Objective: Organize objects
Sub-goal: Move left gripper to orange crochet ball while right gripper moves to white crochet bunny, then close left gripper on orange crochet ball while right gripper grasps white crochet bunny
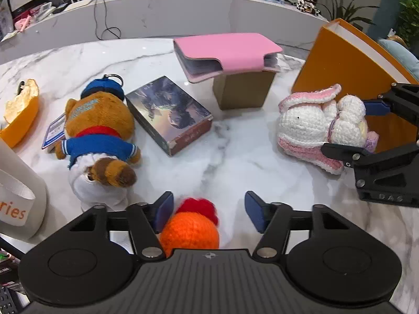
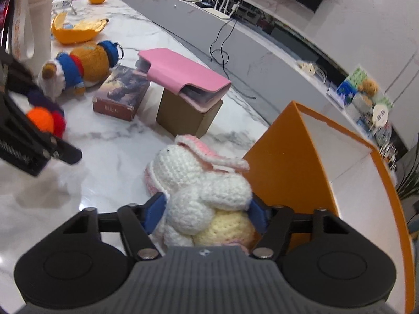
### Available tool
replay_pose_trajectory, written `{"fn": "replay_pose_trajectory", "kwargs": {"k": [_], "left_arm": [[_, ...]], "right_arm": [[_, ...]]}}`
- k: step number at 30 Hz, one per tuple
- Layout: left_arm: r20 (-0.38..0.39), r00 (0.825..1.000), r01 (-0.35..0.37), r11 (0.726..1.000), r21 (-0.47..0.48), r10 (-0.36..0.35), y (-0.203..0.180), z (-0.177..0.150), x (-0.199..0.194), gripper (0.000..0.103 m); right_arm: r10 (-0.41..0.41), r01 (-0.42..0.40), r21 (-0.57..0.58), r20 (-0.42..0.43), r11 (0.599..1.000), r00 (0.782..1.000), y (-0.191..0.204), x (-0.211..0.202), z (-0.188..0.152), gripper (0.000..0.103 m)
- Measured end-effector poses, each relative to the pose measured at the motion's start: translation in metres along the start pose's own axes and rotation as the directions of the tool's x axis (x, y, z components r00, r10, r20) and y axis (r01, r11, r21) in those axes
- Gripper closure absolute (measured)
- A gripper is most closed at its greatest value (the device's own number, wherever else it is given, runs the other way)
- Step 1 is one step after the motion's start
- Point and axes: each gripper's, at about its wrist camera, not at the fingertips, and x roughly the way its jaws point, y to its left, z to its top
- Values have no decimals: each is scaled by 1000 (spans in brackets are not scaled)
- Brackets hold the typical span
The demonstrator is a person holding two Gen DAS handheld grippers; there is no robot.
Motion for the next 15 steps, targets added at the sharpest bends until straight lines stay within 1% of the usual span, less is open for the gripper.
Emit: {"fn": "replay_pose_trajectory", "kwargs": {"k": [1, 2, 5, 7, 9, 12, 15], "left_arm": [[-5, 1000, 6, 1000, 4, -6, -1, -1, 0, 43], [-12, 1000, 10, 1000, 8, -10, -2, -1, -1, 46], [-21, 1000, 17, 999, 32, -16, -7, -2, -2, 47], [-33, 999, 31, 998, 45, -30, -10, -4, -3, 47], [-52, 998, 51, 996, 78, -47, -16, -6, -4, 47], [-72, 995, 84, 987, 140, -74, -30, -10, -6, 43], [-79, 992, 109, 978, 176, -96, -41, -14, -6, 42]], "right_arm": [[16, -16, 11, -14, 1000, 1000, -2, -2, 0, 36], [26, -26, 11, -24, 1000, 999, -2, -3, 0, 36], [56, -56, 5, -61, 998, 997, -2, -7, -1, 37], [84, -83, 14, -89, 996, 992, -2, -12, -2, 37], [131, -128, 34, -121, 991, 984, -4, -17, -3, 37], [193, -189, 40, -157, 981, 969, -3, -25, -7, 37], [243, -235, 65, -179, 970, 953, -4, -30, -11, 37]]}}
